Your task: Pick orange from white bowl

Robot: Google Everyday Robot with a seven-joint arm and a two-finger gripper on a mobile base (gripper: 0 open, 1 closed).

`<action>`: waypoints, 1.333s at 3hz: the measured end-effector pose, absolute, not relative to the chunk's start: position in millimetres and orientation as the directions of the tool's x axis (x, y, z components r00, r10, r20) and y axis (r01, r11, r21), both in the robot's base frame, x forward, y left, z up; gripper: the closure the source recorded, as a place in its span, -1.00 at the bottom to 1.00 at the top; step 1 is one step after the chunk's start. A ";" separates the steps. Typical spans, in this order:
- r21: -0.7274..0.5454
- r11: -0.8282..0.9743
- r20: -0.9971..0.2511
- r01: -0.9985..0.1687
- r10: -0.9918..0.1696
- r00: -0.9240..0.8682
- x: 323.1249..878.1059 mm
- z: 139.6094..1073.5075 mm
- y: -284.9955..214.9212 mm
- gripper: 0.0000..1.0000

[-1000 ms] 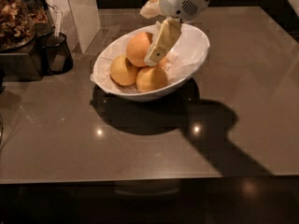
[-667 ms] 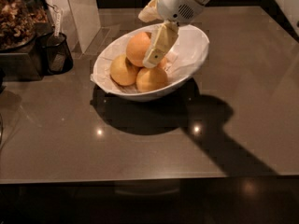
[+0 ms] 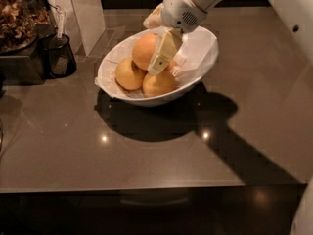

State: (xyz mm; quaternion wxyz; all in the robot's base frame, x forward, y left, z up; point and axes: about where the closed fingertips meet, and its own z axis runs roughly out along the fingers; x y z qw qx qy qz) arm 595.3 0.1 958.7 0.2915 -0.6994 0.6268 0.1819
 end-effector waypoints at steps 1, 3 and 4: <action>-0.160 -0.049 -0.627 -0.986 -0.767 0.140 600.5 950.0 3.5 -0.82; -0.117 -0.062 -0.631 -0.991 -0.766 0.122 601.7 931.9 6.0 -0.74; -0.114 -0.065 -0.632 -0.991 -0.765 0.123 601.5 930.4 6.4 -0.35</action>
Offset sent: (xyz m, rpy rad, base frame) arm 0.0072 0.0051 -0.0277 0.0083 0.0675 0.0207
